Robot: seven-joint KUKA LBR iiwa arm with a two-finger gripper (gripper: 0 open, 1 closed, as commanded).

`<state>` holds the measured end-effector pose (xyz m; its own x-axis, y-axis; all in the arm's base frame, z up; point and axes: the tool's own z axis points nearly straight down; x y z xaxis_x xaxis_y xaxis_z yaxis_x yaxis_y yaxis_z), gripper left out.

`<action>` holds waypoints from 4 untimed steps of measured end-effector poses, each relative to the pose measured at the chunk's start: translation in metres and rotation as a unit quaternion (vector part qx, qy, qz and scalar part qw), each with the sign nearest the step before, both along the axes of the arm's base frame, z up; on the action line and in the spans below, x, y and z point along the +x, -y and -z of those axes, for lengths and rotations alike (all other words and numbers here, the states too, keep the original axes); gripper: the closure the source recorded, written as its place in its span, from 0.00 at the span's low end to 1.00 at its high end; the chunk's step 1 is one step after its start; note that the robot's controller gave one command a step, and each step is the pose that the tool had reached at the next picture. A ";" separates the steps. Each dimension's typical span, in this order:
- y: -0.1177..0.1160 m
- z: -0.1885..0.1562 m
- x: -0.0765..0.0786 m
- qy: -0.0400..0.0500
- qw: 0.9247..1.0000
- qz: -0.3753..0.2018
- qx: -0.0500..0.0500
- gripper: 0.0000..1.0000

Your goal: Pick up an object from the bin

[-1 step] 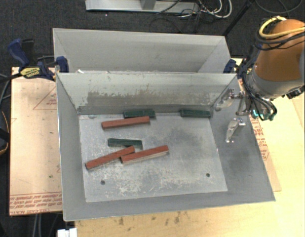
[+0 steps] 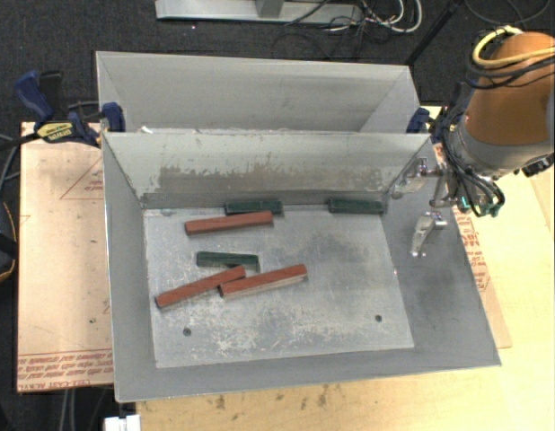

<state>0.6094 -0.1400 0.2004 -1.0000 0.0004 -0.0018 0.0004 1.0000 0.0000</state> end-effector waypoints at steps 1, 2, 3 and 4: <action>-0.016 0.048 0.001 0.003 1.000 -0.018 -0.001 0.00; -0.029 0.092 -0.034 -0.001 1.000 -0.008 0.001 0.00; -0.050 0.107 -0.014 0.000 0.999 -0.032 0.000 0.00; -0.073 0.112 0.000 0.000 1.000 0.006 0.001 0.00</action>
Offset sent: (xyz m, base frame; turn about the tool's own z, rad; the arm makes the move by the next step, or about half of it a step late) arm -0.0384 0.0301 -0.0959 -0.0112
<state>0.6091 -0.0666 0.0887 -0.9999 0.0122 -0.0022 0.0122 0.9999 0.0016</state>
